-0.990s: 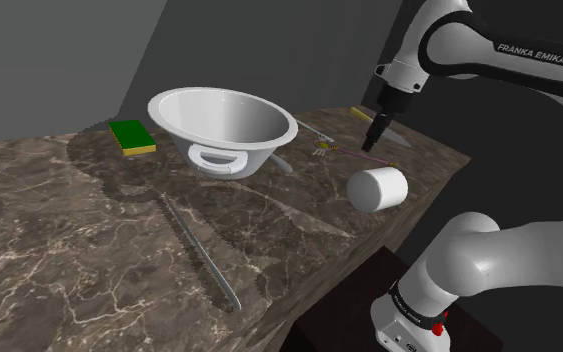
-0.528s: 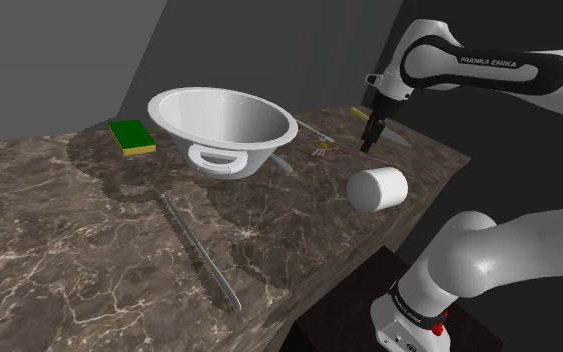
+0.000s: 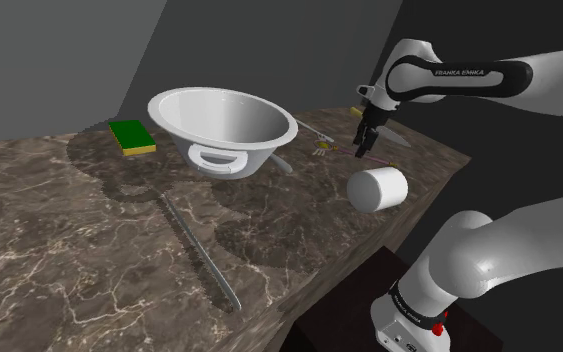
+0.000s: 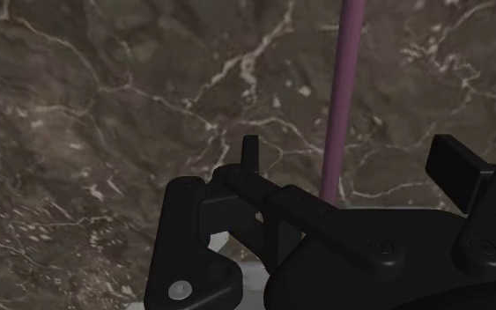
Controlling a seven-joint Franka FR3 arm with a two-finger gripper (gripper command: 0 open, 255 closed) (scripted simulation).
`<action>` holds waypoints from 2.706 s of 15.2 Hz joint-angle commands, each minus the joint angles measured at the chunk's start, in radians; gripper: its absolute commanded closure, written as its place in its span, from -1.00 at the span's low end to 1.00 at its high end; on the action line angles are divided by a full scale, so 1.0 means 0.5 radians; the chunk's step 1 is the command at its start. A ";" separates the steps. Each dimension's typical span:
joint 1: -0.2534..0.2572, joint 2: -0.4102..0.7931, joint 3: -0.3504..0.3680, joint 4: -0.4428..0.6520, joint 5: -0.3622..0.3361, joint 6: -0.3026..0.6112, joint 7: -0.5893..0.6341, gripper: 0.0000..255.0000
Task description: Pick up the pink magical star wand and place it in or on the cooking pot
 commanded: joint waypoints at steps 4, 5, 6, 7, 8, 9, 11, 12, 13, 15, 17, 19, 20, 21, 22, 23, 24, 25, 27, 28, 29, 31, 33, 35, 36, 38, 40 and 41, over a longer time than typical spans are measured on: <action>-0.002 0.026 -0.021 -0.073 -0.009 0.102 -0.008 -1.00; -0.002 0.027 -0.021 -0.073 -0.009 0.102 -0.008 -1.00; -0.002 0.027 -0.021 -0.073 -0.009 0.102 -0.008 -1.00; -0.002 0.027 -0.021 -0.073 -0.009 0.102 -0.008 -1.00; -0.002 0.027 -0.021 -0.073 -0.009 0.102 -0.008 -1.00; -0.002 0.027 -0.021 -0.073 -0.009 0.102 -0.008 -1.00; -0.002 0.026 -0.021 -0.073 -0.009 0.101 -0.008 1.00; -0.002 0.026 -0.021 -0.073 -0.009 0.101 -0.008 1.00; -0.002 0.027 -0.021 -0.071 -0.008 0.099 -0.008 1.00; -0.001 0.027 -0.020 -0.072 -0.008 0.100 -0.007 1.00; 0.000 0.029 -0.019 -0.071 -0.006 0.101 -0.005 1.00; -0.001 0.026 -0.019 -0.074 -0.008 0.101 -0.006 1.00; -0.003 0.027 -0.020 -0.073 -0.008 0.102 -0.009 1.00; -0.003 0.021 -0.014 -0.051 -0.005 0.073 -0.009 1.00; -0.003 0.016 -0.009 -0.028 -0.002 0.045 -0.009 1.00; -0.002 0.010 -0.004 -0.005 0.001 0.017 -0.008 1.00; -0.001 0.007 0.000 0.019 0.003 -0.011 -0.008 1.00; 0.000 0.003 0.005 0.043 0.006 -0.038 -0.008 1.00; 0.003 -0.003 0.014 0.092 0.011 -0.093 -0.007 1.00; 0.004 -0.005 0.018 0.117 0.014 -0.121 -0.007 1.00; 0.005 -0.007 0.022 0.142 0.017 -0.148 -0.007 1.00; 0.008 -0.009 0.030 0.194 0.023 -0.202 -0.007 1.00; 0.011 -0.010 0.037 0.247 0.028 -0.255 -0.008 1.00; 0.014 -0.008 0.044 0.301 0.034 -0.308 -0.008 1.00; 0.016 -0.006 0.048 0.329 0.037 -0.334 -0.009 1.00; 0.019 -0.002 0.054 0.386 0.043 -0.387 -0.010 1.00; 0.023 0.004 0.060 0.444 0.049 -0.439 -0.011 1.00; 0.025 0.008 0.063 0.473 0.051 -0.465 -0.012 1.00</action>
